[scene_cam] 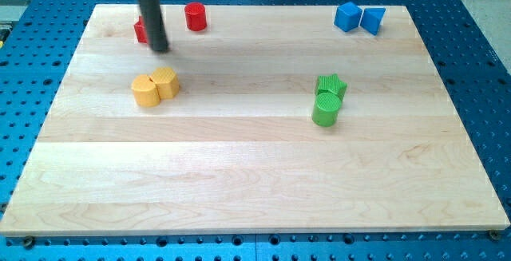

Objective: Slide the red star to the bottom left of the red circle

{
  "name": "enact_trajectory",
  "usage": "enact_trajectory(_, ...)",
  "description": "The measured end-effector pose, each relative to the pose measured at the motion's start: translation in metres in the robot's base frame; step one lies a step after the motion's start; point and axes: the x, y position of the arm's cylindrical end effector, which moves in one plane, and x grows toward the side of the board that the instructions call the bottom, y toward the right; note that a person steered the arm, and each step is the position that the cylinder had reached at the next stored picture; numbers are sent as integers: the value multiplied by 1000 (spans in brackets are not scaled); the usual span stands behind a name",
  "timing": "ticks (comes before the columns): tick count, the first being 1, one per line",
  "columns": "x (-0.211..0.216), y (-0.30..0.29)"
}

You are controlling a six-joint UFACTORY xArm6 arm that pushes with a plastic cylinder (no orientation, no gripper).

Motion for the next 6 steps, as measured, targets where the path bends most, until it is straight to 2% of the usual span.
enact_trajectory(1, -11, -53)
enact_trajectory(2, -52, -51)
enact_trajectory(4, -75, 28)
enact_trajectory(5, -104, 28)
enact_trajectory(6, -107, 65)
